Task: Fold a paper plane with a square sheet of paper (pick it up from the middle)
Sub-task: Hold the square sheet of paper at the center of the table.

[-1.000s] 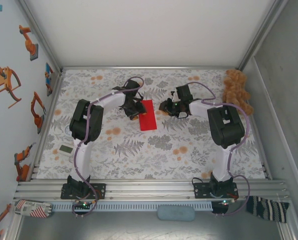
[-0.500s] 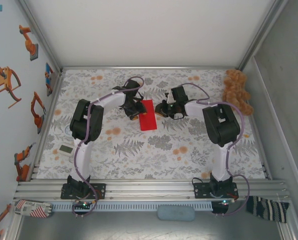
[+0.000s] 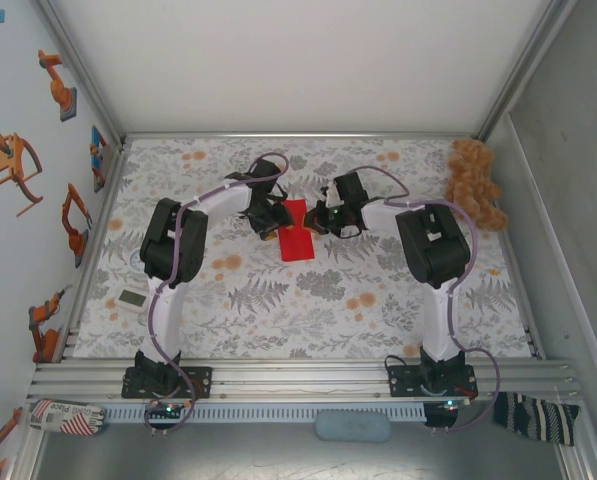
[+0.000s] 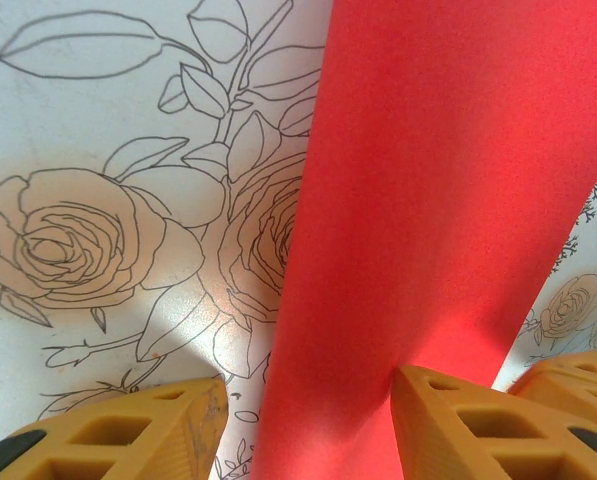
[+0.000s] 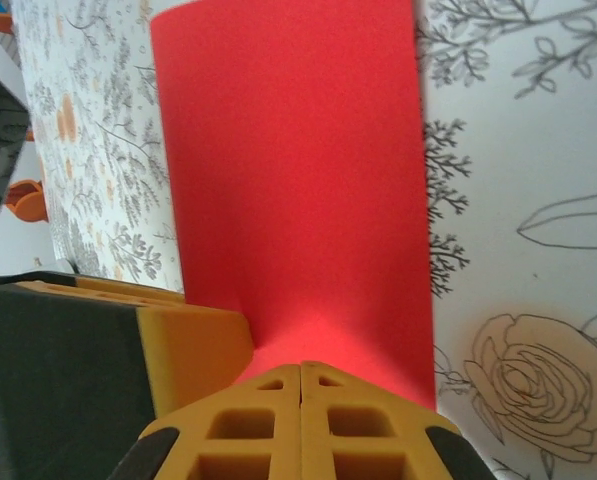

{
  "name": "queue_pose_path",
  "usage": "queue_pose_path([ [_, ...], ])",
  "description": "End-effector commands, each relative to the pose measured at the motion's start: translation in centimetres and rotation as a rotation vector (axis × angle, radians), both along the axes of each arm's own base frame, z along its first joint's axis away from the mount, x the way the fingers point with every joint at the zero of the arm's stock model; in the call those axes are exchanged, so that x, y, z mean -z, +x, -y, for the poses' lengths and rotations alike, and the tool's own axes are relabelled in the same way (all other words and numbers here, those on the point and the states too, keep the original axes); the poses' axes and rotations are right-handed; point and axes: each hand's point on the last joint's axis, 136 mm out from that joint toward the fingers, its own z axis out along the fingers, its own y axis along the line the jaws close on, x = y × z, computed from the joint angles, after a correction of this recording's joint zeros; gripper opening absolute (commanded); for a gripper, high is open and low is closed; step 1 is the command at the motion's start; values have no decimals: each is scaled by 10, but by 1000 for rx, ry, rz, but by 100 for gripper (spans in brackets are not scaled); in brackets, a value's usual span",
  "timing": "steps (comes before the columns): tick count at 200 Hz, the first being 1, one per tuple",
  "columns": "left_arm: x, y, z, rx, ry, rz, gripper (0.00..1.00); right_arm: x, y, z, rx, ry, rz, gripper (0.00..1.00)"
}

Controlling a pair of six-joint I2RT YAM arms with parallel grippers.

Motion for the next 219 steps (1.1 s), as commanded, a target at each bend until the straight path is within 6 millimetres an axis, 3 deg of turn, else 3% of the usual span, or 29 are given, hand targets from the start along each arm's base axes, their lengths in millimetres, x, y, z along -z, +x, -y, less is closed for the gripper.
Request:
queue_pose_path([
  [1,118,-78,-47,44,249,-300,51,8,-3,-3,-24,-16,-17,5],
  [48,115,-79,-47,51,245,-299,51,35,-14,10,-18,-116,-66,4],
  [69,101,-72,-43,67,217,-269,54,51,-22,22,-12,-201,-85,4],
  [90,68,-50,-29,87,137,-184,57,64,-32,28,-10,-257,-115,3],
  [113,15,-21,-13,88,32,-64,60,71,-41,33,11,-300,-147,2],
  [147,-54,8,-18,39,-59,109,64,73,-56,39,75,-350,-196,2],
  [165,-71,9,-24,13,-98,164,64,75,-67,46,116,-369,-225,2],
  [183,-80,5,-18,17,-170,196,61,72,-74,49,137,-366,-233,1],
  [219,-92,-5,20,54,-373,199,47,68,-81,48,128,-339,-250,1],
])
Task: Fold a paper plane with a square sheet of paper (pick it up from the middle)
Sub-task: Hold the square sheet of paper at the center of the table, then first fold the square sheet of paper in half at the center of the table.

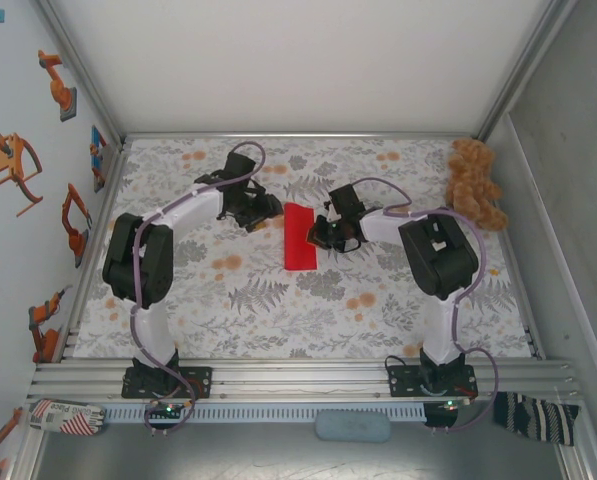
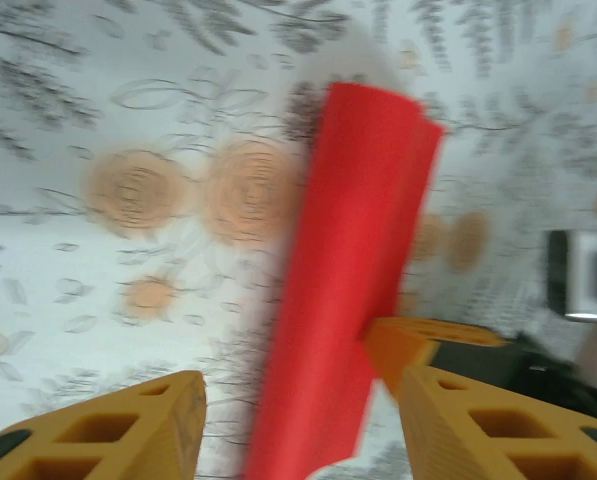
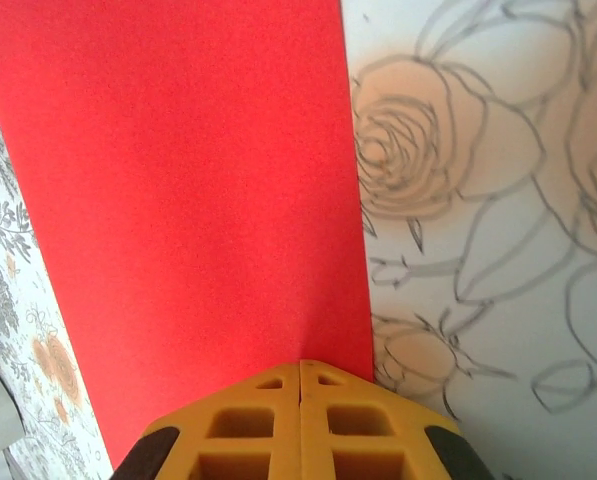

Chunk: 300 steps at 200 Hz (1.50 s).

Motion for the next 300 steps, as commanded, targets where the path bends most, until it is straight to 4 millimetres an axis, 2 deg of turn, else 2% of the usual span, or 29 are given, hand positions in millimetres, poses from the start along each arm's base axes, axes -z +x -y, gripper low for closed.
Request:
queue_pose_path([
  [1,-9,-6,35,63,-158,13,47,47,-41,29,41,-150,-186,1],
  [34,4,-14,61,106,-196,-40,29,53,-40,29,40,-153,-197,0],
  [71,29,-21,68,120,-176,-114,13,57,-41,31,40,-167,-211,0],
  [91,37,-26,72,133,-161,-138,10,60,-42,32,42,-175,-216,0],
  [120,47,-32,71,159,-92,-151,6,62,-44,34,46,-185,-223,0],
  [148,62,-43,60,178,37,-168,5,64,-44,35,47,-193,-227,0],
  [168,71,-48,56,187,65,-182,3,68,-47,37,48,-203,-237,0],
  [215,78,-46,53,193,88,-180,2,73,-50,41,45,-224,-250,0],
  [272,90,-47,31,175,121,-190,1,86,-60,50,24,-278,-280,0],
  [300,85,-48,18,169,107,-191,2,91,-65,57,10,-312,-288,0],
])
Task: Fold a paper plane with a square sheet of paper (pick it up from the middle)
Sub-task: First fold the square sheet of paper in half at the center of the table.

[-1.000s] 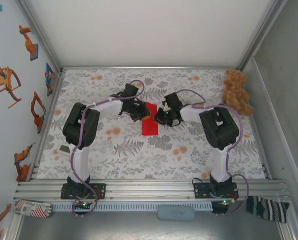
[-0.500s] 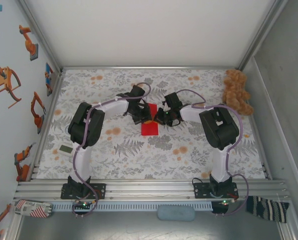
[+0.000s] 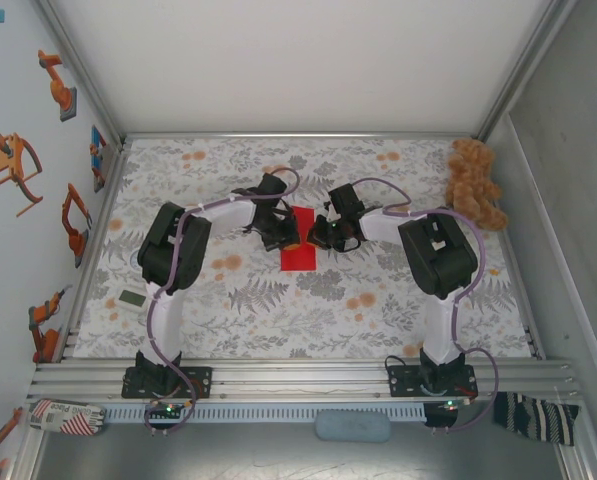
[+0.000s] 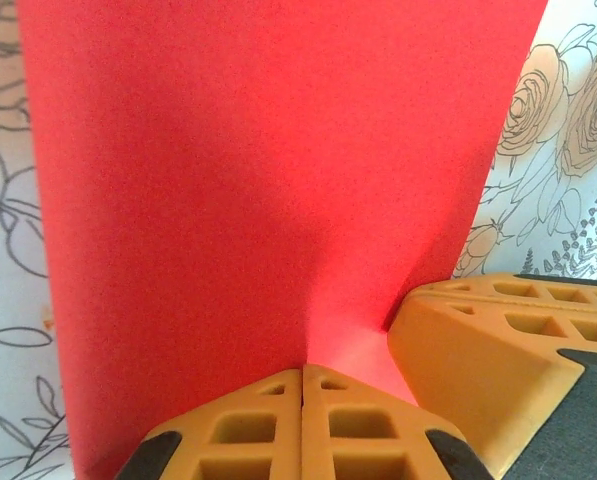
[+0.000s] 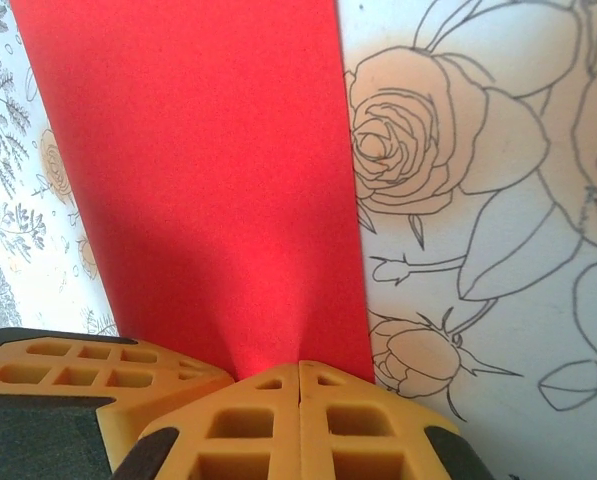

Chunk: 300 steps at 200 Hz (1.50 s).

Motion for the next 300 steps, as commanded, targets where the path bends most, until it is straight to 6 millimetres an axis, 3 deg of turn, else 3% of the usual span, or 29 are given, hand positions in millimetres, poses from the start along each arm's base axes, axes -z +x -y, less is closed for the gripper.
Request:
queue_pose_path([
  [1,8,-7,-33,-14,72,-24,2,88,-65,58,10,-310,-265,0],
  [66,-17,-19,-54,-18,-29,-43,5,84,-58,61,-13,-319,-233,0],
  [104,-73,8,-32,-17,-172,109,6,83,-54,57,-21,-306,-227,0],
  [122,-80,17,-19,-24,-220,139,7,84,-54,57,-22,-306,-229,0],
  [161,-52,17,15,8,-224,61,7,84,-54,54,-36,-285,-225,0],
  [207,-28,17,30,17,-220,0,7,80,-47,49,-54,-234,-207,0],
  [263,1,8,21,-3,-131,-76,7,81,-48,48,-58,-223,-212,0],
  [300,22,-5,0,1,-8,-127,7,88,-52,56,-56,-270,-233,0],
])
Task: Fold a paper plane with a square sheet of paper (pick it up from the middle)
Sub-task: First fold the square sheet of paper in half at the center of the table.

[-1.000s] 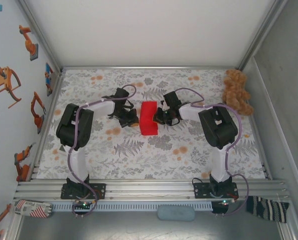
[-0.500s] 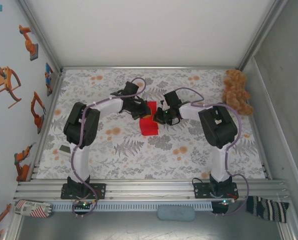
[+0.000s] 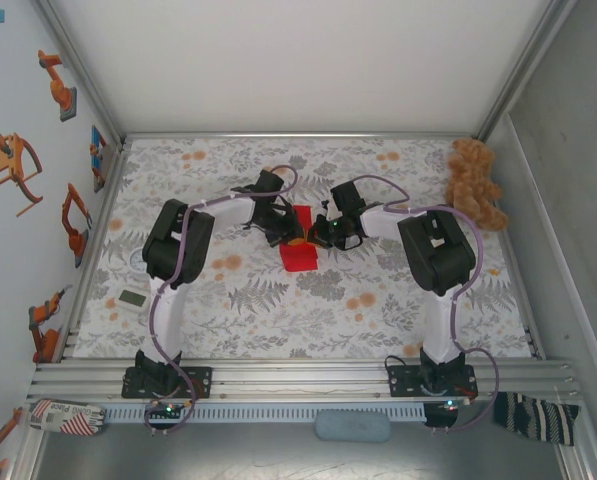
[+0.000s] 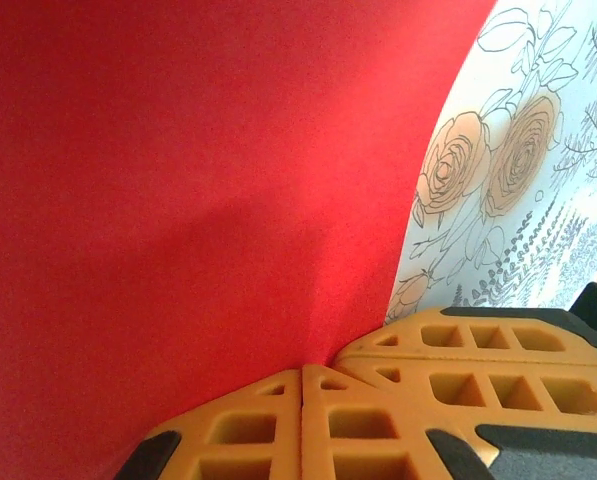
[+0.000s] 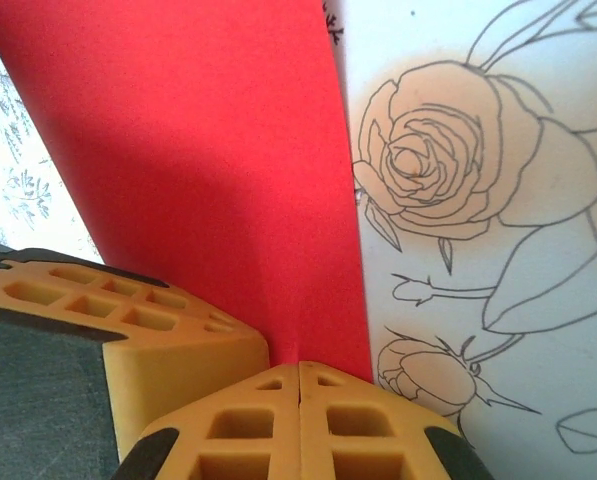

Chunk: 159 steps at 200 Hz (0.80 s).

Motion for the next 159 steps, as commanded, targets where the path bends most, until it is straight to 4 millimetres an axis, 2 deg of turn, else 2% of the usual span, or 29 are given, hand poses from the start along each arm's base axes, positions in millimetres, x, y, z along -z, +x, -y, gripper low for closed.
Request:
queue_pose_path([
  [1,24,-17,-20,11,129,-73,7,88,-53,57,33,-309,-232,0],
  [43,32,-30,-48,64,223,-80,7,96,-58,66,29,-360,-244,0],
  [98,11,-14,-78,75,180,-1,9,102,-61,73,16,-373,-250,0],
  [132,15,-4,-98,35,166,10,9,104,-62,73,8,-374,-251,0],
  [159,15,4,-126,-28,174,17,9,104,-62,73,3,-372,-254,0],
])
